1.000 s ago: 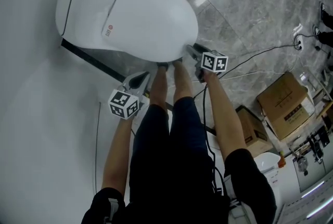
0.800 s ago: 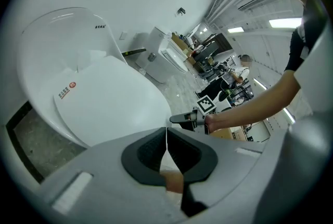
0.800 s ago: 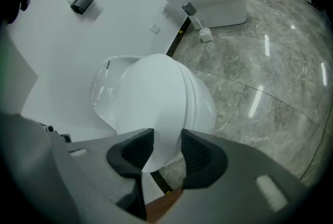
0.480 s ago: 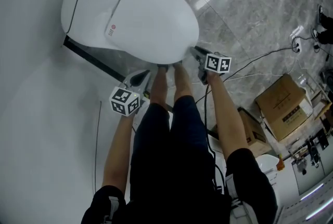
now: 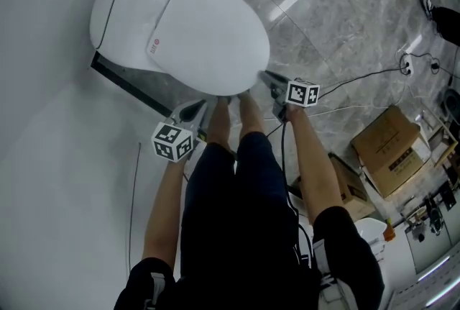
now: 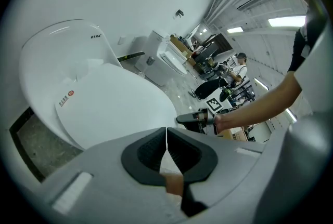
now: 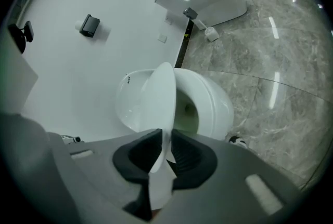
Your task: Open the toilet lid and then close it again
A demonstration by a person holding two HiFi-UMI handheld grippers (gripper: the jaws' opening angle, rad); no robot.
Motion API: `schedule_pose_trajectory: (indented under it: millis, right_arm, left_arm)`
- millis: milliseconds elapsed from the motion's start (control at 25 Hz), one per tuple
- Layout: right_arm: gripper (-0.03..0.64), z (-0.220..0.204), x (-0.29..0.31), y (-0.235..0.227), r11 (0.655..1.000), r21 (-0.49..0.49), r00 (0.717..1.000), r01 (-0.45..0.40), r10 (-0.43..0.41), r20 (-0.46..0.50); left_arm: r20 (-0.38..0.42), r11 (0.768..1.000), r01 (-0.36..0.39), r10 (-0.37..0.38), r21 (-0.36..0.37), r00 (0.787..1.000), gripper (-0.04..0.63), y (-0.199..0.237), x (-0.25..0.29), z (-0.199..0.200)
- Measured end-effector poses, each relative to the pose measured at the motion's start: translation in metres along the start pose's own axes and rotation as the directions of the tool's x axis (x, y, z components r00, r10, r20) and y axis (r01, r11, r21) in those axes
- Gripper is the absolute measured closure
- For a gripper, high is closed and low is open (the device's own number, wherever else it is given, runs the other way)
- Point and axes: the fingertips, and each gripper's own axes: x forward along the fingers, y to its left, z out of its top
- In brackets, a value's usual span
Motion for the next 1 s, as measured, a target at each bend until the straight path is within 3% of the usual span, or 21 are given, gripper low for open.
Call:
schedule_pose_trajectory:
  millis: [360,720,1000]
  right_arm:
    - [0.578,0.003,-0.013,0.030,0.999,0.016,0.998,-0.045,0.045,-0.036]
    - [0.580,0.006,-0.020,0.056,0.996,0.021,0.994,-0.089,0.090,-0.055]
    - [0.581,0.014,-0.024,0.082,0.992,0.000,0.988,-0.128,0.127,-0.085]
  left_arm:
    - [0.028,0.999,-0.027,0.028,-0.041,0.999,0.580,-0.016,-0.006,0.001]
    - [0.153,0.973,-0.007,0.044,-0.232,0.987,0.580,-0.013,-0.015,0.002]
    - [0.168,0.960,-0.039,0.088,-0.276,0.982,0.579,-0.013,-0.022,-0.004]
